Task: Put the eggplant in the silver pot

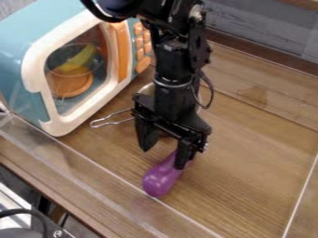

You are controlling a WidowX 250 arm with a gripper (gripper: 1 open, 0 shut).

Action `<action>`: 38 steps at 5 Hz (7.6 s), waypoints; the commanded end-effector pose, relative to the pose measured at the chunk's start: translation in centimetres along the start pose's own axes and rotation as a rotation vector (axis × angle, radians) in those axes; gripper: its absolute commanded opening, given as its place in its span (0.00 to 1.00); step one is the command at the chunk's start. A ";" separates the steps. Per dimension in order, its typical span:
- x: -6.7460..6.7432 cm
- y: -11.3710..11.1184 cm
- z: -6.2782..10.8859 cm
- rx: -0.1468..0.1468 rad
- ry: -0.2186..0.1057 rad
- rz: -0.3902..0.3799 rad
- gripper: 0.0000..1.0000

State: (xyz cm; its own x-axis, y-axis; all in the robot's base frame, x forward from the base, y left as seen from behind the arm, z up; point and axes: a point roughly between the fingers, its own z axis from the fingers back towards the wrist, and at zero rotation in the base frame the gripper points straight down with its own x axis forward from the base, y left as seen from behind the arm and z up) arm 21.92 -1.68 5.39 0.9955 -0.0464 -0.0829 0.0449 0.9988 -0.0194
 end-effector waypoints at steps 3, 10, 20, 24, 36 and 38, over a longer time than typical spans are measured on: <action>0.4 -0.3 1.0 -0.001 -0.067 -0.009 1.00; 0.2 -0.4 -0.8 -0.021 -0.086 -0.015 1.00; 0.2 0.6 2.5 -0.004 -0.088 -0.042 0.00; 0.4 0.3 1.1 -0.011 -0.093 -0.058 1.00; 0.5 0.5 2.1 -0.013 -0.120 -0.125 0.00; 0.5 0.6 3.3 -0.011 -0.144 -0.121 0.00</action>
State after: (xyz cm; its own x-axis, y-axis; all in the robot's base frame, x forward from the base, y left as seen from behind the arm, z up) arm 21.74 -1.19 7.30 0.9856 -0.1690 0.0081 0.1692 0.9847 -0.0406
